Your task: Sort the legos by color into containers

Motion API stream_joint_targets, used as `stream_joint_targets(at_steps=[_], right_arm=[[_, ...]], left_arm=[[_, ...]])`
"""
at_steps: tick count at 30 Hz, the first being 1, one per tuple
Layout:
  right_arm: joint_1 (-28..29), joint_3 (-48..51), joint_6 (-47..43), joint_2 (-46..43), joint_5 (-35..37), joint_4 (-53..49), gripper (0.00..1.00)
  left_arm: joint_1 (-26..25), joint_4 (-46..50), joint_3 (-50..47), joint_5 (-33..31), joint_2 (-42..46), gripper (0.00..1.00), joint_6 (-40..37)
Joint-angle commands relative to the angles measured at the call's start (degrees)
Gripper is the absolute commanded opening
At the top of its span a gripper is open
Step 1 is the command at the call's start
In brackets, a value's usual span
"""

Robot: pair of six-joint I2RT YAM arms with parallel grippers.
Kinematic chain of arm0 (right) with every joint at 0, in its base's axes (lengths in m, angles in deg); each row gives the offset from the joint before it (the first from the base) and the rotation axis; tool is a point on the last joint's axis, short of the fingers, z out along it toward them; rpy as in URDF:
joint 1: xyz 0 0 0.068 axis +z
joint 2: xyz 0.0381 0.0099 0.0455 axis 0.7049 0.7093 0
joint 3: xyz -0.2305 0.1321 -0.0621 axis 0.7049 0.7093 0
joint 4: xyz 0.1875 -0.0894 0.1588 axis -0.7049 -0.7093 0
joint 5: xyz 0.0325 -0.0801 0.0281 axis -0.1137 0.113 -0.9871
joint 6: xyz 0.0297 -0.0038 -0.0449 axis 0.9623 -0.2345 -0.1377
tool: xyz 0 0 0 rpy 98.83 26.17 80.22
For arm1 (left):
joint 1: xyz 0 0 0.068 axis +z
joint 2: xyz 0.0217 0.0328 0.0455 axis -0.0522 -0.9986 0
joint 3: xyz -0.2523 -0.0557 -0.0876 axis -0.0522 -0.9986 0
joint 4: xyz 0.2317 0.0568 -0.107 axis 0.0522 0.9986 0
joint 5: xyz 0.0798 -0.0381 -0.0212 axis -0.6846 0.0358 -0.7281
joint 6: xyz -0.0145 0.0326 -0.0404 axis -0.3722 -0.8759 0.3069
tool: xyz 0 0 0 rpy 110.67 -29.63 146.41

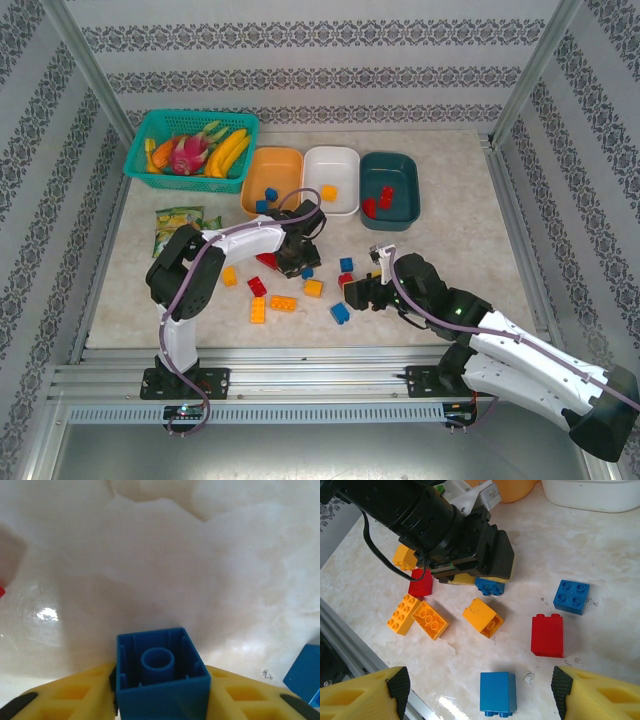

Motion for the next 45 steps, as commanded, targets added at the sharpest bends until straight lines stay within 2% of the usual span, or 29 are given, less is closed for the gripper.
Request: stream_joint_targets(at_steps=[1,3,8,13,19,23,29,37,40,45], right_arm=[[0.5,-1.2,0.2,0.32,0.91,0.84,0.77],[0.5,-1.67,0.08,0.68,0.91,0.97,0.76],[0.11,-5.38,-1.09,2.61,1.46,1.15,0.76],[-0.98,-12.23,-2.23,8.14,0.97,2.22,0.76],[-2.61,-21.33,0.35,17.89,-0.68,4.58,0.76],[-5.12,-25.71,4.0,24.07,-2.71,6.45,0.76],[-8.38,-31.18,7.97,30.73,-4.75,6.43,0.75],[-10.18,-31.4,10.98,33.35,-6.6,7.13,0.75],[-10.22,-30.71,11.8,33.62,-6.99,7.8,0.75],[-10.3,-30.48,11.9,33.85,-7.0,7.99,0.75]], left_arm=[[-0.63,0.68,1.84,-1.93,-0.23,0.38,0.18],[-0.79,1.99,2.62,-2.88,0.34,0.33,-0.41],[-0.26,8.62,7.96,-8.37,4.89,0.29,-4.87],[5.45,14.92,16.38,-9.1,6.63,0.29,-12.89],[14.46,19.86,30.18,-4.92,-0.84,0.29,-23.63],[17.59,20.7,38.31,-4.05,-8.18,0.3,-28.3],[18.79,21.03,45.6,-2.12,-17.39,0.31,-31.33],[18.9,21.02,45.63,-3.06,-22.18,0.34,-31.64],[18.91,21.19,45.85,-3.01,-23.18,0.37,-31.87],[18.93,22.3,46.68,-3.31,-24.14,0.49,-32.34]])
